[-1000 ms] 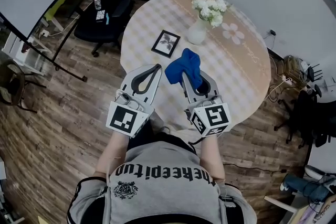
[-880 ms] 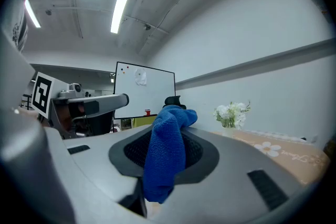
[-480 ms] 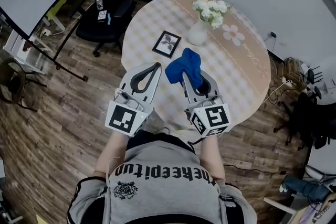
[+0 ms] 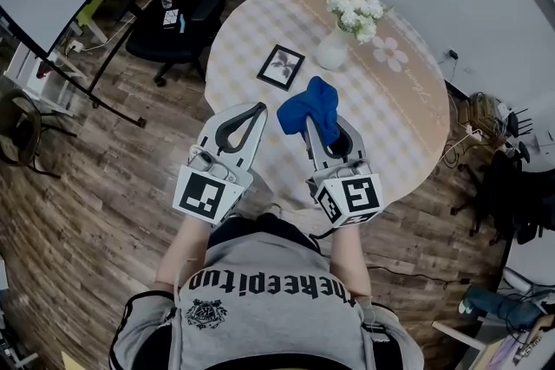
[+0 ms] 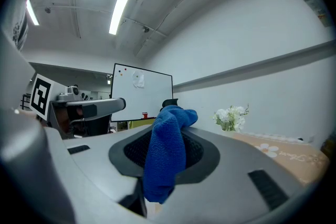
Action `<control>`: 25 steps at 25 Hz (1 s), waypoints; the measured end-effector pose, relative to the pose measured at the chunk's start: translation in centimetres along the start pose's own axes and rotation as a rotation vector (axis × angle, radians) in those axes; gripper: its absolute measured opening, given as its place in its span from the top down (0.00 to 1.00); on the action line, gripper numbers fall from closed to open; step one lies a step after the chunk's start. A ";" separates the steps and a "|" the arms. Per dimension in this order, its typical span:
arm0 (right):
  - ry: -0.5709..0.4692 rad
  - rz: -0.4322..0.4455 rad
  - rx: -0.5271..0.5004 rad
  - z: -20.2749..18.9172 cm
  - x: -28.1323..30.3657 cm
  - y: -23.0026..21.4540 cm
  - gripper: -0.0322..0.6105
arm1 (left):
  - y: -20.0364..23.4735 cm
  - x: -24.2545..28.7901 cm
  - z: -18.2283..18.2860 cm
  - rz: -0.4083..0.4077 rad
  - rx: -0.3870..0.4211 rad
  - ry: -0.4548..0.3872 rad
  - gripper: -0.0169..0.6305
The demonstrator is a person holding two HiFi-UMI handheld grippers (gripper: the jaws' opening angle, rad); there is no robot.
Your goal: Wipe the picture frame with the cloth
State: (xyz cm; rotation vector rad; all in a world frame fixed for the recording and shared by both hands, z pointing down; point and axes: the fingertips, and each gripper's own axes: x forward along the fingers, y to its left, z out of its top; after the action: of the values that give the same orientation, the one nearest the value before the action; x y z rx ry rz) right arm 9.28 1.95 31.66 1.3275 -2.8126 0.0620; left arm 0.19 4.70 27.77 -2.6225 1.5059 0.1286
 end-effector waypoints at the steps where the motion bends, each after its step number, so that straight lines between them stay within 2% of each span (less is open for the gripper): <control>1: -0.001 -0.004 0.002 0.0 0.0 0.1 0.80 | 0.1 -0.1 0.0 0.000 -0.002 0.001 0.95; 7: -0.002 -0.019 0.006 0.1 -0.3 0.8 0.80 | 0.6 -0.9 -0.1 0.002 -0.014 0.009 0.95; 13: 0.001 -0.031 0.002 0.1 -0.7 0.9 0.80 | 0.6 -0.9 -0.1 -0.017 0.020 -0.017 0.95; 25: -0.012 -0.037 0.002 0.4 -0.8 1.0 0.80 | 0.7 -0.8 0.1 -0.016 -0.011 0.001 0.95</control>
State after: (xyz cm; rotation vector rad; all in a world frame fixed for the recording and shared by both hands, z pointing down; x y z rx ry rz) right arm 9.03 3.15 31.20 1.3838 -2.7972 0.0560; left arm -0.80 5.07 27.77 -2.6430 1.4878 0.1353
